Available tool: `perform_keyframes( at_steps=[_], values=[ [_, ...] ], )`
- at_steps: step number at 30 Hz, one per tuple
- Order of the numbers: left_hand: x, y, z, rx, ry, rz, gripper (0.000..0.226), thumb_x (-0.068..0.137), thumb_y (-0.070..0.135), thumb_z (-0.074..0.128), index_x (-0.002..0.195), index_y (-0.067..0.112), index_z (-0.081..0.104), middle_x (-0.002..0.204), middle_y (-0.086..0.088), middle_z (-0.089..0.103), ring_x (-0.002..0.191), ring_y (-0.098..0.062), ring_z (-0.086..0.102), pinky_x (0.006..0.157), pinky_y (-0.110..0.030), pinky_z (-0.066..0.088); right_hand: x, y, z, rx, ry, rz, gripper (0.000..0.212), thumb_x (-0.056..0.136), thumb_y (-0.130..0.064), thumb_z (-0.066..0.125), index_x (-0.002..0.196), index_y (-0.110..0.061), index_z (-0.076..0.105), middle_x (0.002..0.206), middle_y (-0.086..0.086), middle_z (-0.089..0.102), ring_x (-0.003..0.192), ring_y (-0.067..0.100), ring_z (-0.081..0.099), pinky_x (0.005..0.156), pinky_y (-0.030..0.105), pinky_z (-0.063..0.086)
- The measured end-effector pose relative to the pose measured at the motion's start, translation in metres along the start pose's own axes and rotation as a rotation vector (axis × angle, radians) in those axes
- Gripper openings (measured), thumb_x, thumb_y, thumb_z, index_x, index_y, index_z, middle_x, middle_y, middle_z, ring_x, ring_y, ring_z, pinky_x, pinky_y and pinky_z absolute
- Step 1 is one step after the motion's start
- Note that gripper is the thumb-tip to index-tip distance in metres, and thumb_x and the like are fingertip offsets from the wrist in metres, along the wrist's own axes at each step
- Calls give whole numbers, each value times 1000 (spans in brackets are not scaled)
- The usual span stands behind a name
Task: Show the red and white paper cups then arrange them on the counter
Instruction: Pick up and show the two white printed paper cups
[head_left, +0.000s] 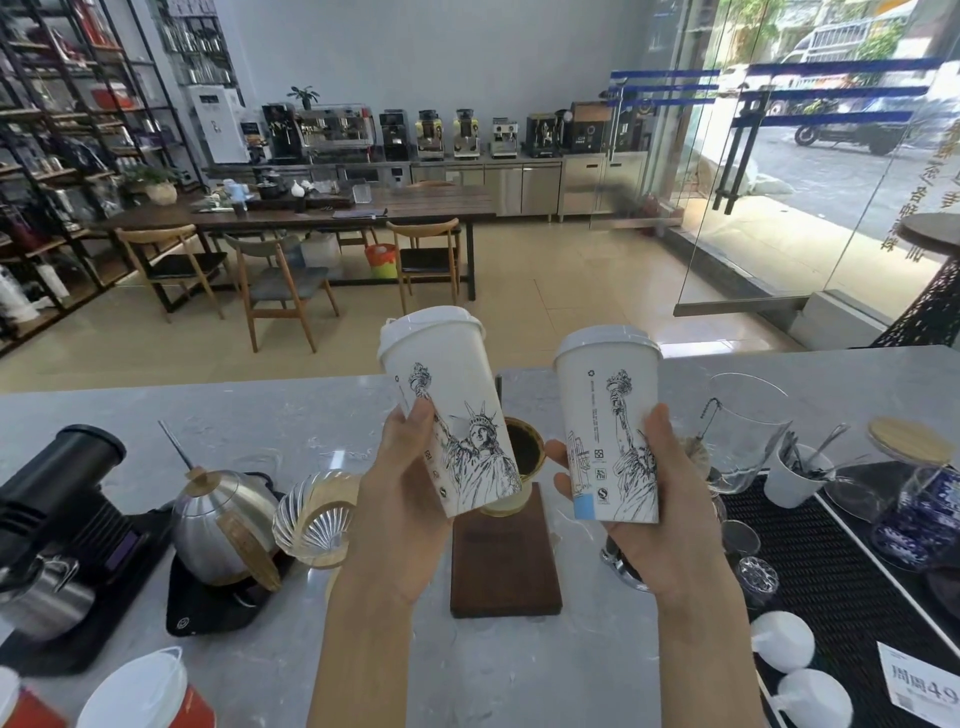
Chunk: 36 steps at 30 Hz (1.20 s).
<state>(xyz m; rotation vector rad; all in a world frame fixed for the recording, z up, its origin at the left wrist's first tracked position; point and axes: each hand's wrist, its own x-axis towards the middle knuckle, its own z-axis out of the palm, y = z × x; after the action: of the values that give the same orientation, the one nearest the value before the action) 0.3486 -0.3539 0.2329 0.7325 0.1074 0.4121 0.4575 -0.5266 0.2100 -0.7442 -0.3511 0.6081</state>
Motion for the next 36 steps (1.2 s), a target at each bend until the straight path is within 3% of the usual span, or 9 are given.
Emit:
perform_keyframes(
  at_steps=[7,13,18,22,25,28,30,33,36],
  values=[
    [-3,-1,-11,47,40,-34,74,79,40,71,141,9,44,124,-14,69,105,-27,70,71,-36,59,3,6,-4,78,-26,118,58,91,-54,45,128,-13,62,122,26,65,95,32,69,73,37,59],
    [-4,0,-25,56,27,-63,84,68,48,83,137,12,54,119,-11,70,99,-24,70,73,-35,58,7,14,-3,67,-15,109,63,87,-63,46,123,-14,66,111,18,70,89,30,71,72,37,60],
    [-9,2,-38,-95,35,-66,78,71,48,77,133,6,58,108,-16,68,86,-31,66,70,-39,58,9,23,2,51,-42,165,64,87,-58,47,130,-12,60,118,22,67,91,32,70,73,38,59],
    [-18,13,-51,-109,-1,-58,67,81,52,63,124,1,64,105,-21,68,80,-32,66,67,-37,56,11,36,12,148,-96,266,65,87,-57,45,121,-6,66,110,23,69,79,29,71,66,36,61],
    [-31,20,-62,-50,39,-47,62,88,53,57,126,4,63,108,-18,69,87,-31,67,72,-39,56,14,53,24,127,-95,297,66,88,-56,45,127,-5,61,113,22,64,83,30,66,66,35,57],
    [-48,30,-77,40,58,7,60,86,47,68,134,13,57,129,-13,64,116,-33,62,89,-46,53,14,72,35,35,-70,287,69,90,-56,47,140,-8,48,122,23,57,89,33,63,70,38,56],
    [-57,39,-90,161,68,62,66,87,37,71,143,13,46,144,-16,51,133,-35,48,103,-51,45,12,84,39,-4,-37,290,68,86,-55,54,138,-12,52,125,20,61,93,33,67,73,40,58],
    [-74,50,-116,312,144,83,79,82,26,77,145,4,36,146,-30,43,134,-45,43,106,-60,40,5,101,39,-78,-21,264,61,79,-53,67,130,-20,61,131,13,64,114,31,63,86,44,57],
    [-101,54,-152,410,173,14,76,77,22,82,141,10,43,138,-21,56,128,-38,52,101,-49,48,-14,124,36,-209,-74,274,54,83,-43,65,131,-19,59,134,13,62,122,32,58,95,50,52]
  ],
)
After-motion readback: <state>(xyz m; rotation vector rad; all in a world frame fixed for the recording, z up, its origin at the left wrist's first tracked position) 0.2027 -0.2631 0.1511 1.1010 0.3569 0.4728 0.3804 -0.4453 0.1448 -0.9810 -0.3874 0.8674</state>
